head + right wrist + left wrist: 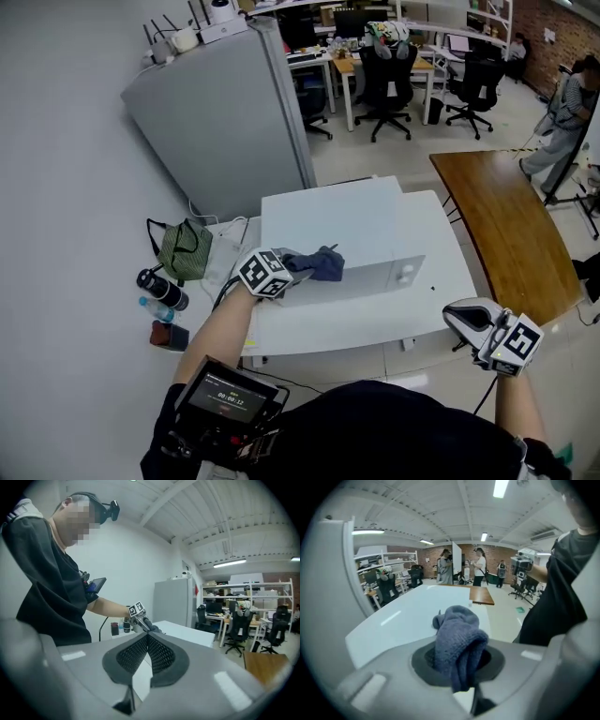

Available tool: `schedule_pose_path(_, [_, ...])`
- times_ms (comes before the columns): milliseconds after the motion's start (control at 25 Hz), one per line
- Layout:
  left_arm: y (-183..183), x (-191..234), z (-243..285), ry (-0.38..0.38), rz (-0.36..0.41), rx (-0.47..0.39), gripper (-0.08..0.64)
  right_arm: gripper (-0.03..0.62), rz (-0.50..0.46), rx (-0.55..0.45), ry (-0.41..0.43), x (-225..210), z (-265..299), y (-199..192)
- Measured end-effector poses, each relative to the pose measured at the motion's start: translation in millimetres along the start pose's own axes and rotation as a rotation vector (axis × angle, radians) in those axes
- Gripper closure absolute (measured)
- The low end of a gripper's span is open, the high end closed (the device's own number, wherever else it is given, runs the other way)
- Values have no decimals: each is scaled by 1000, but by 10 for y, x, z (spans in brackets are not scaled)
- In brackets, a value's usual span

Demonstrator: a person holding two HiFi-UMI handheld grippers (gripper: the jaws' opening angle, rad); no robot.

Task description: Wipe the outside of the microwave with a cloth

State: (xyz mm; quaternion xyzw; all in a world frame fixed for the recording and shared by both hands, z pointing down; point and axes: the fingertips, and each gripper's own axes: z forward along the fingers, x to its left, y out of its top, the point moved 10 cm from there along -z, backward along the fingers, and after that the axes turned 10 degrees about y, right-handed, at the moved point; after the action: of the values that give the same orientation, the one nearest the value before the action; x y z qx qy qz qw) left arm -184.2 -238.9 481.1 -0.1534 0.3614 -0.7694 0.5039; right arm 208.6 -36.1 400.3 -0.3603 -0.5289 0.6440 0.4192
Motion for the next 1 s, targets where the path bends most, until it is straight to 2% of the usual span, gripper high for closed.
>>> schedule_pose_path(160, [-1021,335,-1008,142,-100,66,503,586,-24,20,136,341,916,178])
schedule_pose_path(280, [-1602,389,-1486,245,-91,197,503,586,-42,37,207,499,1318,326])
schedule_pose_path(360, [-1773,361,-1689,298,-81,228,503,586,-60,49,233,542,1451,418])
schedule_pose_path(440, [-1719,309,-1771,340,-34,207,504,586,-79,54,251,559,1506,486])
schedule_pose_path(520, [-1454,225,-1692,345,42,146,503,586,-97,48,257,544,1469,526])
schedule_pose_path(600, [-1016,58,-1482,313,130,81,503,586,-106,33,248,494,1326,509])
schedule_pose_path(720, [-244,-322,-948,263,315,27,503,586,-96,8,209,343,884,346])
schedule_pose_path(880, [820,-986,111,214,626,8,503,586,-54,-14,108,34,-47,6])
schedule_pose_path(1000, [1412,-1492,1026,197,944,41,503,586,-3,-20,12,-175,-824,-237])
